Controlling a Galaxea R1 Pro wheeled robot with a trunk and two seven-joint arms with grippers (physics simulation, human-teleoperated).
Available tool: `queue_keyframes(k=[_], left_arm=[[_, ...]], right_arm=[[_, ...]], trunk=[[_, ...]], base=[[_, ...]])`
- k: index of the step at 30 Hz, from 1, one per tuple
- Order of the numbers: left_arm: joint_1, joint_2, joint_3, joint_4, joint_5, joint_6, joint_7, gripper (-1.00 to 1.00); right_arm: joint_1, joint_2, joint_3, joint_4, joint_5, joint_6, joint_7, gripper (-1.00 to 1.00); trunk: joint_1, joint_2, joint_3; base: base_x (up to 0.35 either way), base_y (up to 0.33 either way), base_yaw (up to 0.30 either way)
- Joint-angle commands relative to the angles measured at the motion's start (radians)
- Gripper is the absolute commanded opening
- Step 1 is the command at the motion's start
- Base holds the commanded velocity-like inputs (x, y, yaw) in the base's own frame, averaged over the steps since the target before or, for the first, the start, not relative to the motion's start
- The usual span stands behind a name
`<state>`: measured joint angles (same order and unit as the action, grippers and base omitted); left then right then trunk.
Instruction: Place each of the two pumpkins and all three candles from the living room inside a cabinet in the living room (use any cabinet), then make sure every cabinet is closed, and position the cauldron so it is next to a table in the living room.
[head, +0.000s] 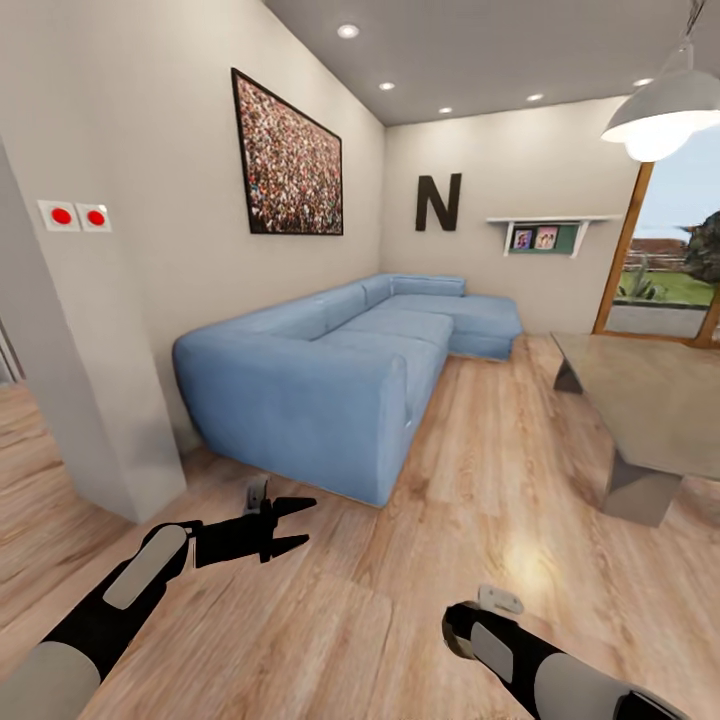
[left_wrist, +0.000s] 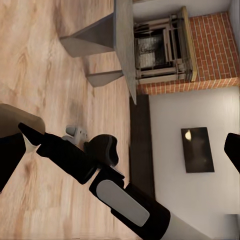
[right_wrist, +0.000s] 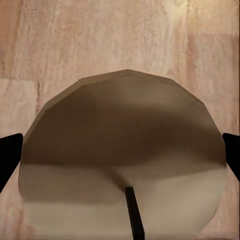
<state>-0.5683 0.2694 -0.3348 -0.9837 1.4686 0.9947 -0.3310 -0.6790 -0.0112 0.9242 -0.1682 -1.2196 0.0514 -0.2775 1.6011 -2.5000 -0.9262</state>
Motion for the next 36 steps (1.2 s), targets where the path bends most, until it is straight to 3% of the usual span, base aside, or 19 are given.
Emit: queue_keyframes(k=[1,36], left_arm=[[-0.001,0.001,-0.002,0.000,-0.007,-0.001,-0.010,1.00],[-0.001,-0.001,-0.001,0.001,0.000,-0.001,-0.011,1.00]], right_arm=[[-0.001,-0.001,0.007,-0.004,-0.001,0.005,-0.008,-1.00],[-0.001,-0.001,0.007,-0.004,-0.001,0.006,0.003,-1.00]], trunk=[[0.000,0.000,0.000],[0.000,0.000,0.023]], base=[[-0.009,0.000,-0.273],[-0.035,0.024,-0.273]])
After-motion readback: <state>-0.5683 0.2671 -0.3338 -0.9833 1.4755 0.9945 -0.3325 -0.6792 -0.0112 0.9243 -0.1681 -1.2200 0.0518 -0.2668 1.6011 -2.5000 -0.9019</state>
